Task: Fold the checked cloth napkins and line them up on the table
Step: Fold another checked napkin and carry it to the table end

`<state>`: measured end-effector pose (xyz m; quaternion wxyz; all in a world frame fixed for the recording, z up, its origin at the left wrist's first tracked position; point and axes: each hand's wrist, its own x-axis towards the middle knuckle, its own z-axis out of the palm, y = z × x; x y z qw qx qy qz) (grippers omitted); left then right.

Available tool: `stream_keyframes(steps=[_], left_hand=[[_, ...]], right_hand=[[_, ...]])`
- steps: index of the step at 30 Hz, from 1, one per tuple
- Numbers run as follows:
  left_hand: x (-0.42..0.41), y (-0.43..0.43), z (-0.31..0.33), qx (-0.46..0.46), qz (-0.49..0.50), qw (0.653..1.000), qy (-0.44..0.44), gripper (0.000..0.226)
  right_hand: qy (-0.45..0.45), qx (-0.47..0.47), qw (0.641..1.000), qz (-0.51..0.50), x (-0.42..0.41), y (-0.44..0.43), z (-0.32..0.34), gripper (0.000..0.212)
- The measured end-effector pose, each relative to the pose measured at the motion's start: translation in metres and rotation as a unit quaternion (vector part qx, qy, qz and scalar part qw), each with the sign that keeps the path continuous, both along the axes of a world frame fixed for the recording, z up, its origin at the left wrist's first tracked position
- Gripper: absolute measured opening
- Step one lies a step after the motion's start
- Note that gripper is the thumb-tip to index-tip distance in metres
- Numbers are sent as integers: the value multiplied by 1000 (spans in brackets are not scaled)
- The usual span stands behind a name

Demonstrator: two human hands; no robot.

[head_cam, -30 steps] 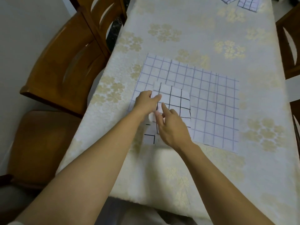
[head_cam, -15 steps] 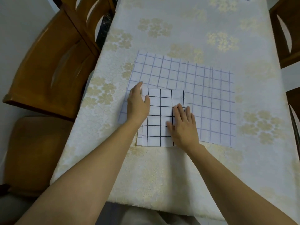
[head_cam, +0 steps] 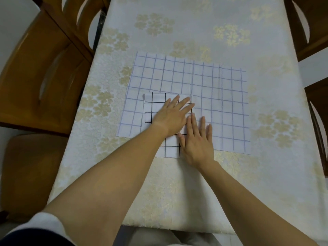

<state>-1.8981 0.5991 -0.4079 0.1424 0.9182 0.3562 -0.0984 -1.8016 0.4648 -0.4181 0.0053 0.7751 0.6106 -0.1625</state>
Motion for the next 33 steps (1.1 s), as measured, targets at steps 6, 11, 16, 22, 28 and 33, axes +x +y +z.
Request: stream_keyframes(steps=[6, 11, 16, 22, 28, 33], left_hand=[[5, 6, 16, 6, 2, 999, 31, 62], [15, 17, 28, 34, -28, 996, 71, 63], [26, 23, 41, 36, -107, 993, -11, 71], [34, 19, 47, 31, -173, 984, 4, 40], [35, 30, 61, 56, -218, 974, 29, 13], [35, 41, 105, -35, -125, 991, -42, 18]], right_hand=[[4, -6, 1000, -6, -2, -36, -3, 77], [55, 43, 997, -34, -2, -41, 9, 73], [155, 96, 960, -213, 13, -1, 24, 48], [181, 34, 963, -197, 27, 29, 24, 26], [261, 49, 947, -182, 45, 25, 35, 16], [459, 62, 861, -212, 80, 26, 66, 19]])
